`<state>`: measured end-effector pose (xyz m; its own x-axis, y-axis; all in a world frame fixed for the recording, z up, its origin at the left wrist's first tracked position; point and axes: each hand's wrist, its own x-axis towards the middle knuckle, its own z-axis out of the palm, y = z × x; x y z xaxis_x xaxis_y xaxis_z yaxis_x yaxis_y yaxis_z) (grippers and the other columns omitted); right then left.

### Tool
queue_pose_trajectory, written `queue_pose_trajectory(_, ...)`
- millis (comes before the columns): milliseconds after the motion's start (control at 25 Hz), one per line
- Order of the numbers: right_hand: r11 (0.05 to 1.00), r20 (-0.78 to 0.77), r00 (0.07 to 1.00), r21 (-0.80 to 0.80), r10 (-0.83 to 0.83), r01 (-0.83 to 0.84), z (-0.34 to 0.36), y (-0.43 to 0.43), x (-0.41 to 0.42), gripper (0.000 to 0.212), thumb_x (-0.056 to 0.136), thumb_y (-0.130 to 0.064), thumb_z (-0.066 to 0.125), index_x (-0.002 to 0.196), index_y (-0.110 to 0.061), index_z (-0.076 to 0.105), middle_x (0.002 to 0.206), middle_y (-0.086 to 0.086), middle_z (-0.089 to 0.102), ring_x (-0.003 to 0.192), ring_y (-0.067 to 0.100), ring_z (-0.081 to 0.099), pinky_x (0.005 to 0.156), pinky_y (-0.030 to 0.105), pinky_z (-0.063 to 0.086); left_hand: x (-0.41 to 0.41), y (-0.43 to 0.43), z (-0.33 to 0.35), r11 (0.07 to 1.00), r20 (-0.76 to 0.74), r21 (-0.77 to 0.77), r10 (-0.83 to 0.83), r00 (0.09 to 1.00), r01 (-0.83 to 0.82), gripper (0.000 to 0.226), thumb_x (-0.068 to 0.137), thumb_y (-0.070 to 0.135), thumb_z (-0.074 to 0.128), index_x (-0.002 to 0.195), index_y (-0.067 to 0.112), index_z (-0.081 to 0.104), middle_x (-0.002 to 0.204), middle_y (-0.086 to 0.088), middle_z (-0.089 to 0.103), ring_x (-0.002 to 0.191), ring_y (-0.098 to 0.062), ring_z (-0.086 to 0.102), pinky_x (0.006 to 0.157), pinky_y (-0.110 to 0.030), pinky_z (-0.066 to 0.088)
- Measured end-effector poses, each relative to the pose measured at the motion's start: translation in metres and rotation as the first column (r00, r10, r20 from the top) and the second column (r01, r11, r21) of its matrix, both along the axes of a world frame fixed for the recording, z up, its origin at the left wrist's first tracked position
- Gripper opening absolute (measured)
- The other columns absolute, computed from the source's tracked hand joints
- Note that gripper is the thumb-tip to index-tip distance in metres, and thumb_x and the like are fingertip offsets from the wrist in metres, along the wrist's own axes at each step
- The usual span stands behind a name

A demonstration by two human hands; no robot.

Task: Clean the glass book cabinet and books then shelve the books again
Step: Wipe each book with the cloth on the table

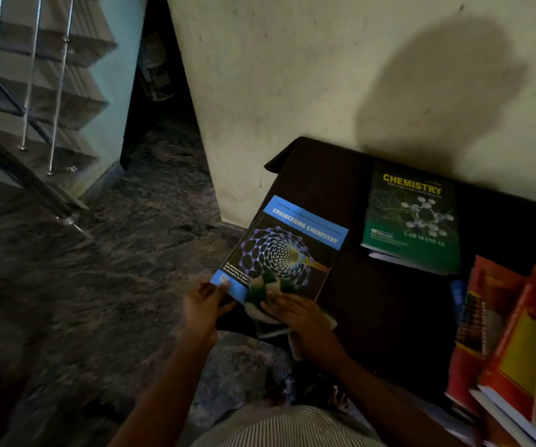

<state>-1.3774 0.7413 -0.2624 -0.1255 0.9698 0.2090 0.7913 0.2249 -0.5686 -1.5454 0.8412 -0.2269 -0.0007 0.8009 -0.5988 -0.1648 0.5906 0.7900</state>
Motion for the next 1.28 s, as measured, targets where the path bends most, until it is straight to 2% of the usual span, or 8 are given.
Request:
queue_pose_trajectory(160, 0.967, -0.28, 0.937, 0.082, -0.21, 0.241, 0.048, 0.009, 0.039, 0.061, 0.075, -0.001, 0.052, 0.132, -0.023, 0.045, 0.139, -0.022, 0.042, 0.128, -0.001, 0.039, 0.107, 0.02, 0.03, 0.02, 0.014, 0.043, 0.926, -0.06, 0.374, -0.023, 0.998, 0.044, 0.01, 0.086, 0.012, 0.064, 0.081, 0.019, 0.059, 0.084, -0.01, 0.067, 0.073, -0.023, 0.065, 0.055, -0.027, 0.056)
queue_pose_trajectory(360, 0.874, -0.525, 0.771, 0.1, -0.36, 0.476, 0.109, 0.011, 0.079, 0.066, 0.077, -0.005, 0.047, 0.127, -0.047, 0.048, 0.108, 0.028, 0.062, 0.095, 0.045, 0.061, 0.081, 0.051, 0.05, 0.044, 0.021, 0.078, 0.348, -0.536, 0.809, 0.108, 0.837, 0.473, 0.018, 0.089, 0.016, 0.059, 0.091, 0.035, 0.062, 0.091, 0.014, 0.066, 0.082, 0.001, 0.06, 0.078, -0.004, 0.043)
queue_pose_trajectory(560, 0.859, -0.471, 0.757, -0.005, -0.453, 0.511, 0.087, 0.003, 0.094, 0.052, 0.082, -0.026, 0.043, 0.132, -0.037, 0.048, 0.099, 0.035, 0.06, 0.084, 0.048, 0.06, 0.068, 0.018, 0.04, 0.023, -0.001, -0.029, -0.001, -0.786, 0.618, -0.017, 0.618, 0.786, 0.033, 0.101, 0.029, 0.034, 0.118, 0.015, 0.059, 0.123, -0.006, 0.06, 0.121, -0.016, 0.049, 0.116, -0.024, 0.017)
queue_pose_trajectory(720, 0.883, -0.446, 0.775, -0.086, -0.448, 0.461, 0.083, 0.006, 0.085, 0.048, 0.09, -0.005, 0.041, 0.133, -0.025, 0.048, 0.085, 0.025, 0.062, 0.052, 0.0, 0.057, 0.049, 0.008, 0.041, 0.003, -0.026, -0.071, -0.102, -0.9, 0.419, 0.089, 0.427, 0.902, 0.036, 0.085, 0.025, 0.047, 0.121, 0.026, 0.051, 0.123, -0.002, 0.062, 0.122, -0.023, 0.048, 0.113, -0.054, 0.02)
queue_pose_trajectory(800, 0.895, -0.408, 0.804, -0.091, -0.434, 0.437, 0.087, 0.019, 0.083, 0.051, 0.091, 0.007, 0.042, 0.132, -0.024, 0.047, 0.091, 0.023, 0.063, 0.061, 0.001, 0.059, 0.055, 0.011, 0.045, 0.003, -0.02, -0.054, 0.054, -0.879, 0.476, 0.072, 0.472, 0.878, 0.041, 0.082, 0.026, 0.051, 0.123, 0.026, 0.05, 0.128, -0.002, 0.057, 0.125, -0.019, 0.043, 0.104, -0.059, 0.031)
queue_pose_trajectory(1000, 0.91, -0.292, 0.867, -0.035, -0.404, 0.412, 0.099, 0.085, 0.089, 0.056, 0.084, 0.014, 0.045, 0.131, -0.016, 0.05, 0.132, 0.008, 0.052, 0.115, 0.013, 0.05, 0.1, 0.027, 0.042, 0.002, 0.041, -0.024, 0.93, -0.324, 0.309, -0.091, 0.942, 0.197, 0.052, 0.087, 0.019, 0.061, 0.136, 0.018, 0.041, 0.133, -0.002, 0.047, 0.121, -0.019, 0.047, 0.097, -0.039, 0.043)
queue_pose_trajectory(1080, 0.916, -0.261, 0.879, -0.063, -0.398, 0.396, 0.096, 0.118, 0.09, 0.05, 0.084, 0.014, 0.045, 0.129, -0.007, 0.053, 0.132, 0.011, 0.053, 0.116, 0.009, 0.046, 0.099, 0.013, 0.032, 0.004, 0.061, -0.014, 0.994, 0.015, 0.098, -0.049, 0.999, 0.047, 0.028, 0.094, 0.013, 0.051, 0.122, 0.012, 0.047, 0.111, -0.007, 0.059, 0.096, -0.02, 0.062, 0.081, -0.033, 0.051)
queue_pose_trajectory(1280, 0.879, -0.061, 0.884, -0.158, -0.464, 0.451, 0.031, 0.163, 0.091, 0.049, 0.09, 0.002, 0.046, 0.138, -0.007, 0.041, 0.141, 0.014, 0.043, 0.133, 0.027, 0.038, 0.107, 0.023, 0.025, 0.009, 0.064, -0.011, 0.998, 0.047, -0.066, 0.025, 0.999, -0.022, 0.016, 0.093, 0.002, 0.051, 0.078, 0.007, 0.055, 0.078, -0.013, 0.057, 0.063, -0.018, 0.059, 0.067, -0.032, 0.046)
